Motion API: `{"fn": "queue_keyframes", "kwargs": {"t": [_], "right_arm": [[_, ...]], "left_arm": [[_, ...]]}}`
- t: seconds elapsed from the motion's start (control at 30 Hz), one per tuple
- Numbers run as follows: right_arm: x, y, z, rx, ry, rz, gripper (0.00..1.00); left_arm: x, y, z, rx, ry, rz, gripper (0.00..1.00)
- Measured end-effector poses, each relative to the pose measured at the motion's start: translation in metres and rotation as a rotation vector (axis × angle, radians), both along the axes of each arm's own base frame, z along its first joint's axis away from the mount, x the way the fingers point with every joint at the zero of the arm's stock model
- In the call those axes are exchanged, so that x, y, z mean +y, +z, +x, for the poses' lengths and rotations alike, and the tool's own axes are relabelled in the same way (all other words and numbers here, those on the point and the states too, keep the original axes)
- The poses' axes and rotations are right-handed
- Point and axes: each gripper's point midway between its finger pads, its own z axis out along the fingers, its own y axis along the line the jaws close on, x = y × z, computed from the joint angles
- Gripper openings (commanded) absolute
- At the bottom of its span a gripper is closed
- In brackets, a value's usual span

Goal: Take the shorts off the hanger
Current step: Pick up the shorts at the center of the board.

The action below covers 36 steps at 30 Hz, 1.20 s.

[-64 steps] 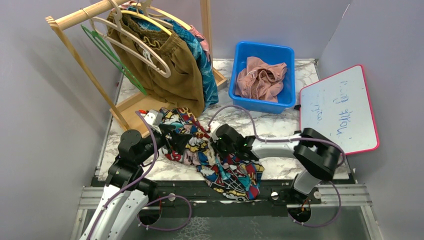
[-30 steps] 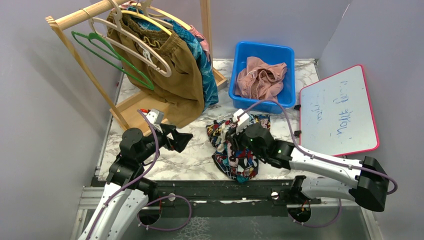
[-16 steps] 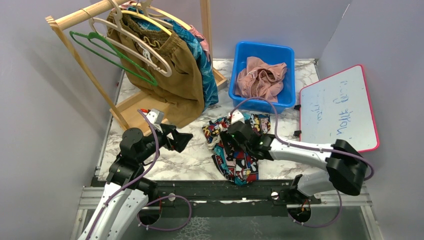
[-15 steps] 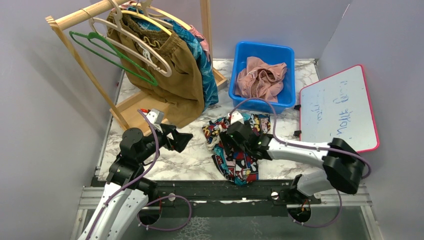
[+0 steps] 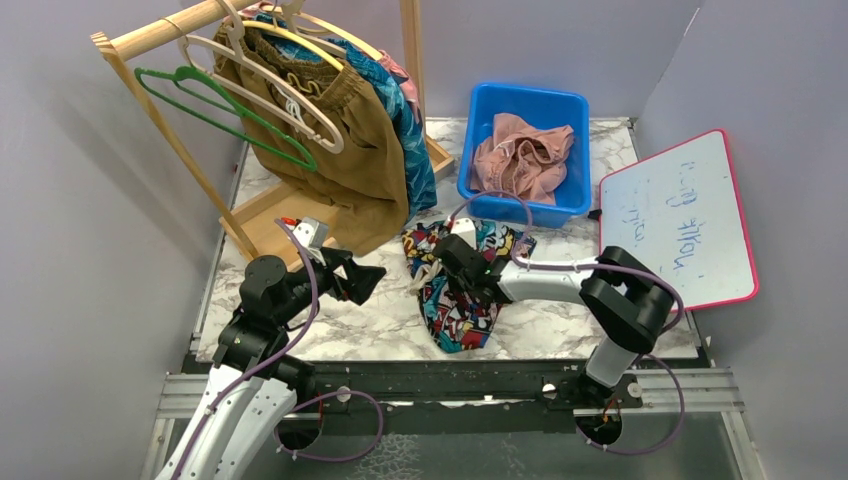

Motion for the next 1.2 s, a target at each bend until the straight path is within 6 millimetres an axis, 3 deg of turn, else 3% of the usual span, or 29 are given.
{"fn": "queue_keyframes", "kwargs": {"t": [0.07,0.2,0.33,0.53,0.67,0.83,0.93,1.2], "right_arm": [[-0.007,0.002,0.000,-0.014,-0.028,0.005,0.02],[-0.044,0.005,-0.018,-0.019,-0.067,-0.049,0.01],[-0.060,0.046,-0.020,-0.107,-0.096,0.008,0.01],[-0.079,0.154,-0.010,-0.369,-0.159,0.213,0.01],[-0.099,0.204,-0.012,-0.498,-0.201,0.300,0.01],[-0.117,0.238,-0.013,-0.609,-0.233,0.331,0.01],[-0.121,0.247,-0.008,-0.657,-0.237,0.290,0.01],[-0.107,0.294,0.027,-0.758,-0.224,0.158,0.01]], "left_arm": [[0.000,0.000,0.000,0.000,0.000,0.000,0.97],[0.000,-0.001,0.001,0.005,0.001,0.002,0.96],[-0.002,-0.009,0.004,0.037,0.001,0.014,0.96],[-0.002,-0.019,0.008,0.081,0.005,0.028,0.95],[0.001,-0.017,0.008,0.072,0.023,0.029,0.95],[0.003,-0.012,0.006,0.051,0.031,0.023,0.94],[0.003,-0.014,0.007,0.057,0.032,0.025,0.94],[0.003,-0.016,0.008,0.067,0.032,0.029,0.94]]}}
